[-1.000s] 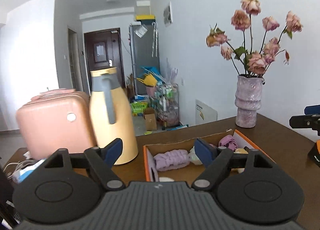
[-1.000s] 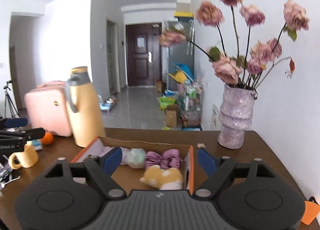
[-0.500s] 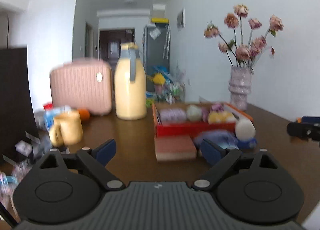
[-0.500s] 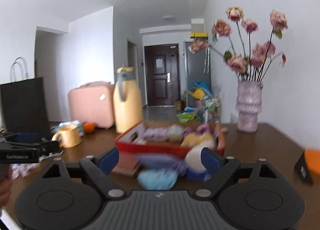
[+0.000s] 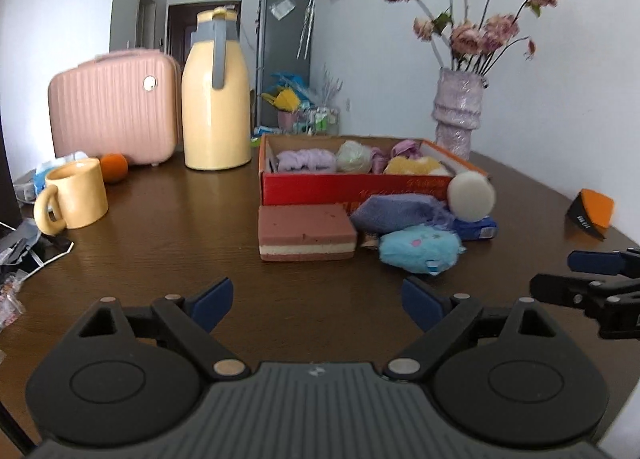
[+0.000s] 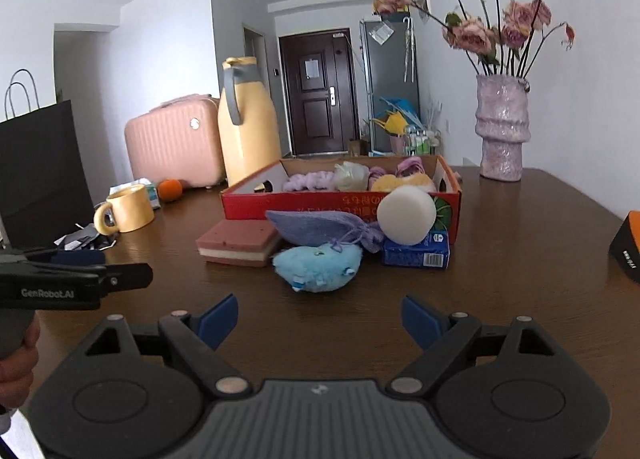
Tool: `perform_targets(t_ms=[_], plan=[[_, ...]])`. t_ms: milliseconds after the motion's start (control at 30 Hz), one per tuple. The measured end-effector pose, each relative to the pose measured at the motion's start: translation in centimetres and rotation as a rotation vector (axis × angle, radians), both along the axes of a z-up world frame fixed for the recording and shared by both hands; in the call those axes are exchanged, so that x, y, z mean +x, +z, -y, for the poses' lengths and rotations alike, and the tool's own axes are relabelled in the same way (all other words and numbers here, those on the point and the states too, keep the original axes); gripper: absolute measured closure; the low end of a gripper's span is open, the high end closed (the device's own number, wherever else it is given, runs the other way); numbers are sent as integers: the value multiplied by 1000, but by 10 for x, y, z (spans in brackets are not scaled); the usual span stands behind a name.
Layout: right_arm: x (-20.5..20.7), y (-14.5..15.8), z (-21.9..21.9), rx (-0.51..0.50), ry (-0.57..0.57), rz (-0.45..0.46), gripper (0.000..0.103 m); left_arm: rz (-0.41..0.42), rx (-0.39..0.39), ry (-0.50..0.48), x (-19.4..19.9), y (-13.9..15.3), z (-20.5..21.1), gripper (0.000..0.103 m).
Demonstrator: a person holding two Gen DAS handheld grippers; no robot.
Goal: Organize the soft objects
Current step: 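Grasp the pink-brown sponge block with the left gripper while the right grips it too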
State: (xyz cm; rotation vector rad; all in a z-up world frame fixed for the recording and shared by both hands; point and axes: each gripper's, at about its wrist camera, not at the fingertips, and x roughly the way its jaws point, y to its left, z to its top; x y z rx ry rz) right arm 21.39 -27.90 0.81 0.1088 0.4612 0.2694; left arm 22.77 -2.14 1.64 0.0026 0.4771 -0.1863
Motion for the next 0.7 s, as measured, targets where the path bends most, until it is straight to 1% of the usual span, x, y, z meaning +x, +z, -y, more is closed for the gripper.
perform_targets(t_ms=[33, 133, 167, 200, 233, 267, 333, 367, 433, 467, 500, 567, 633, 667, 700], plan=[[6, -2, 1, 5, -4, -6, 16, -8, 5, 7, 7, -3, 0, 11], [25, -5, 1, 29, 6, -29, 16, -25, 14, 38, 28, -8, -3, 16], [33, -5, -1, 41, 18, -36, 21, -28, 10, 42, 37, -8, -6, 18], [41, -5, -4, 54, 37, -41, 24, -33, 2, 48, 47, -8, -11, 21], [51, -3, -8, 75, 66, -51, 29, -38, -10, 49, 56, -7, -15, 24], [61, -2, -12, 98, 90, -57, 32, -44, -24, 44, 68, -6, -21, 32], [89, 0, -24, 157, 131, -83, 48, -70, -43, 40, 94, -4, -28, 38], [104, 1, -32, 171, 143, -94, 53, -95, -62, 34, 111, -6, -32, 38], [130, 1, -50, 164, 148, -108, 59, -147, -94, 28, 137, -10, -38, 41], [145, -1, -63, 152, 142, -118, 61, -170, -121, 18, 149, -12, -41, 42], [156, -2, -73, 135, 138, -128, 63, -181, -146, 0, 156, -15, -43, 51], [176, -9, -92, 116, 110, -167, 65, -233, -175, 10, 172, -22, -47, 60], [188, -17, -105, 92, 68, -192, 68, -261, -236, -2, 179, -30, -54, 69], [192, -21, -109, 83, 36, -198, 68, -269, -274, -16, 180, -32, -59, 72], [193, -24, -111, 97, 26, -195, 69, -272, -291, -25, 179, -31, -61, 72]])
